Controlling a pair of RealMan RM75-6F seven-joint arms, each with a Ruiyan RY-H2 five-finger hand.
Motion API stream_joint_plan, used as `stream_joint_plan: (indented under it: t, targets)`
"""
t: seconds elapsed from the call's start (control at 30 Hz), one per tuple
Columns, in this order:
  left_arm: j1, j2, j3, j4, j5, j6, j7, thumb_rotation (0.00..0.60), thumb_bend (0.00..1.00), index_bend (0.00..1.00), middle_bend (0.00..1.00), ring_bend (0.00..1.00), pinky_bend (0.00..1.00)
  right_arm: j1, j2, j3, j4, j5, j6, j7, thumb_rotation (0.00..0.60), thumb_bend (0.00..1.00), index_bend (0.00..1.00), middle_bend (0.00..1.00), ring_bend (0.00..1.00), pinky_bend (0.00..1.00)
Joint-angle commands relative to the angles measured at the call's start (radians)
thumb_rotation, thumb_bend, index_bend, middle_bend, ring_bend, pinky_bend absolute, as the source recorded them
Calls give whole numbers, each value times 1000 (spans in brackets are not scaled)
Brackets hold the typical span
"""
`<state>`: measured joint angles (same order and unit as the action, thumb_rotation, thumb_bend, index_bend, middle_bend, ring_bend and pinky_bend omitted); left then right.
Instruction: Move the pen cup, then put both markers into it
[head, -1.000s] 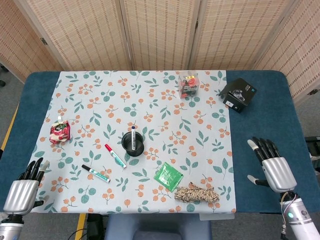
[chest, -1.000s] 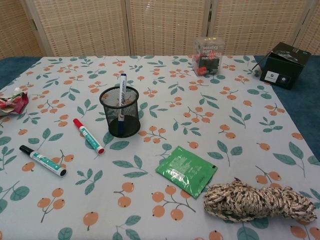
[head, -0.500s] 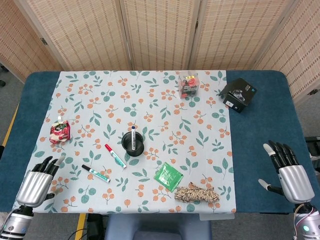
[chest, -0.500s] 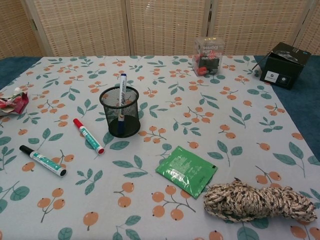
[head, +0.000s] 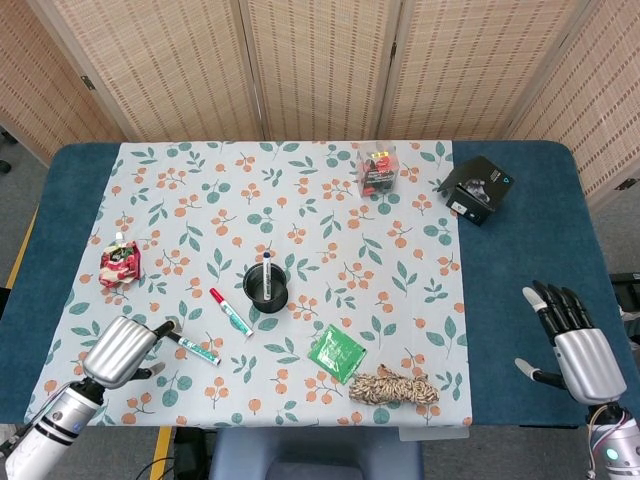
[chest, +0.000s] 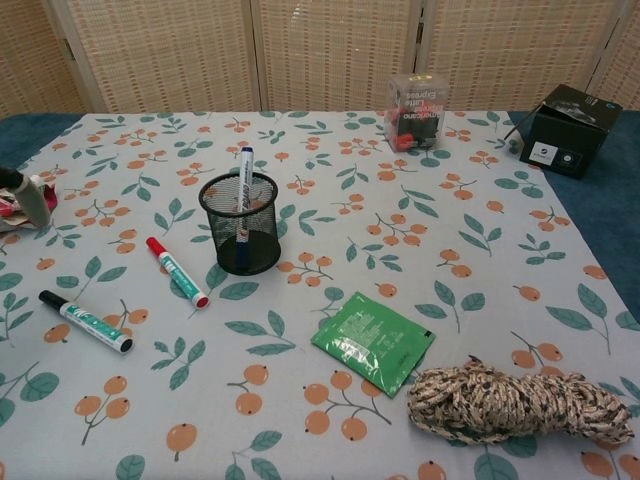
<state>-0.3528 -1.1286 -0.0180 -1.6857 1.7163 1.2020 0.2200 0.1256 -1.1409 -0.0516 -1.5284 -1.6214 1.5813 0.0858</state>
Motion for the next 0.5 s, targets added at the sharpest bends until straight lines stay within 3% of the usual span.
stream_joint_plan:
  t: [0.03, 0.23, 0.5]
  targets:
    - [-56, -12, -12, -17, -28, -86, 90, 600, 118, 433, 1000, 948, 941, 1, -3, 4, -1, -2, -12, -5, 600, 112, 0, 0, 0, 0]
    - [-104, -39, -14, -17, -60, -164, 150, 600, 214, 468, 1000, 948, 941, 2, -2, 10, -1, -6, -29, -12, 600, 112, 0, 0, 0, 0]
    - [-151, -83, -1, 20, -106, -247, 201, 600, 248, 486, 1000, 948, 941, -2, 4, 13, -5, -16, -42, -15, 600, 113, 0, 0, 0, 0]
